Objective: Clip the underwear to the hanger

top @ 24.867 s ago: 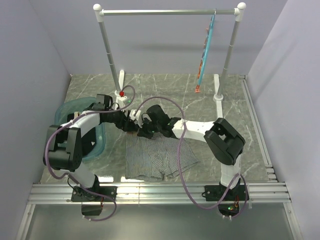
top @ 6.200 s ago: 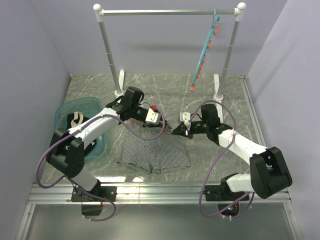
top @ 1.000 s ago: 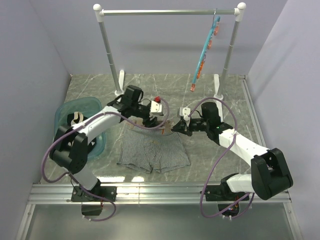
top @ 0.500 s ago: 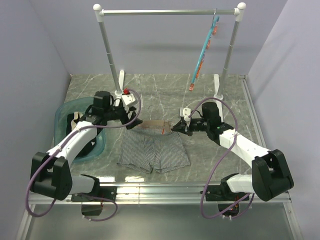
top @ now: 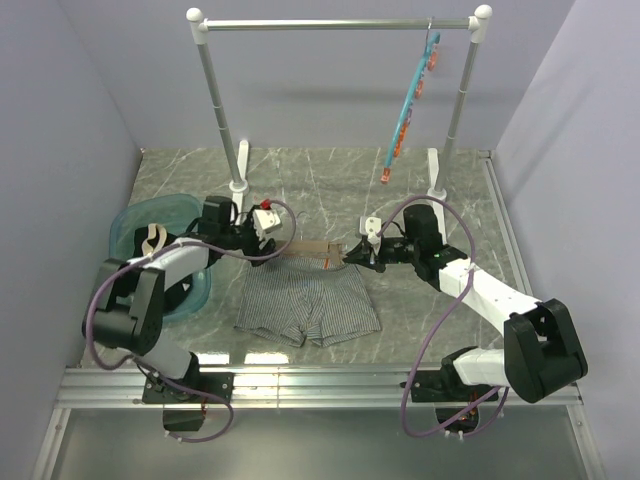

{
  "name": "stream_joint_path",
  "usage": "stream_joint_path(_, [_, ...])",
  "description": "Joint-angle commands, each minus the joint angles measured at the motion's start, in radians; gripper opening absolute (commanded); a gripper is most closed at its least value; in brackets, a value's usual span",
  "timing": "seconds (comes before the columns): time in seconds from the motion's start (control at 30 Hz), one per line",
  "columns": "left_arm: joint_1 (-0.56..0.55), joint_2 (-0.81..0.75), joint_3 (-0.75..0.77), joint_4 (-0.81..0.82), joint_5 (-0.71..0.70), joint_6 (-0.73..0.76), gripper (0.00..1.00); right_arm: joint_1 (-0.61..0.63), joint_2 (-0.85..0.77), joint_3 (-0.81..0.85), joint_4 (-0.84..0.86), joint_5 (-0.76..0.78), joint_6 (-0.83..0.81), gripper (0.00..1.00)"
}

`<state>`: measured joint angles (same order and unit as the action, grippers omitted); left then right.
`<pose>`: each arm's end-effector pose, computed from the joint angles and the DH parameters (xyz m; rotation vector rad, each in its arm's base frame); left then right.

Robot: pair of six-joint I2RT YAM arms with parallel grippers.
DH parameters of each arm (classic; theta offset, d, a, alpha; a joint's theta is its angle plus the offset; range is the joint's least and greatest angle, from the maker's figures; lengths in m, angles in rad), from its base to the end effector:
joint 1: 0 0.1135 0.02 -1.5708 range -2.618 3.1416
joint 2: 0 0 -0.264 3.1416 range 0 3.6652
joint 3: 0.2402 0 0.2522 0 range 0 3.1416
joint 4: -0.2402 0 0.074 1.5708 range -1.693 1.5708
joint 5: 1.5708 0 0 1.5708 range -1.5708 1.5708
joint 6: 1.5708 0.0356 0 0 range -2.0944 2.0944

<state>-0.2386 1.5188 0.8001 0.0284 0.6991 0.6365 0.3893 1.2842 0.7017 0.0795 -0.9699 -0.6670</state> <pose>0.2941 -0.0951 0.1965 1.2153 1.7477 -0.5543 0.2344 0.1279 0.2367 -1.4228 1.3009 0.8099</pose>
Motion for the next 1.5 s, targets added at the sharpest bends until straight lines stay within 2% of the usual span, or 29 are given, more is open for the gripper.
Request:
stream_joint_path(0.0, [-0.021, 0.049, 0.043, 0.091, 0.039, 0.136, 0.72, 0.005, -0.039, 0.042, 0.006, -0.013, -0.022, 0.00])
stream_joint_path(0.3, [-0.065, 0.129, 0.085, 0.068, 0.039, 0.308, 0.66, 0.005, -0.034, 0.042, 0.009, -0.018, -0.014, 0.00])
stream_joint_path(0.6, [-0.099, 0.190, 0.175, -0.154, 0.056, 0.520, 0.55, 0.005, -0.025, 0.055, 0.008, -0.021, -0.014, 0.00])
stream_joint_path(0.67, [-0.105, 0.202, 0.189, -0.168, 0.054, 0.526, 0.52, 0.005, -0.026, 0.055, 0.008, -0.018, -0.014, 0.00])
stream_joint_path(0.7, [-0.108, 0.208, 0.212, -0.183, 0.053, 0.537, 0.45, 0.005, -0.026, 0.053, 0.005, -0.018, -0.014, 0.00])
stream_joint_path(0.77, [-0.110, 0.231, 0.237, -0.220, 0.056, 0.542, 0.38, 0.005, -0.029, 0.051, 0.003, -0.018, -0.016, 0.00])
stream_joint_path(0.93, [-0.108, 0.222, 0.283, -0.255, 0.057, 0.500, 0.04, -0.001, -0.025, 0.048, -0.009, -0.007, -0.025, 0.00])
stream_joint_path(1.0, [-0.108, 0.172, 0.272, -0.233, 0.039, 0.454, 0.00, -0.007, -0.023, 0.058, -0.035, 0.000, -0.007, 0.01])
stream_joint_path(1.03, [-0.108, 0.152, 0.265, -0.222, 0.011, 0.441, 0.00, -0.012, -0.022, 0.073, -0.053, 0.002, -0.003, 0.16])
stream_joint_path(1.1, [-0.108, 0.086, 0.239, -0.206, -0.018, 0.414, 0.00, -0.021, -0.026, 0.074, -0.072, -0.003, 0.035, 0.36])
stream_joint_path(1.13, [-0.108, 0.061, 0.228, -0.202, -0.033, 0.407, 0.00, -0.027, -0.046, 0.073, -0.090, -0.013, 0.047, 0.49])
stream_joint_path(1.27, [-0.120, -0.051, 0.176, -0.174, -0.133, 0.382, 0.00, -0.047, -0.115, 0.085, -0.179, -0.042, 0.070, 0.63])
stream_joint_path(1.47, [-0.169, -0.183, 0.113, -0.177, -0.225, 0.408, 0.00, -0.050, -0.261, 0.143, -0.293, -0.046, 0.205, 0.64])
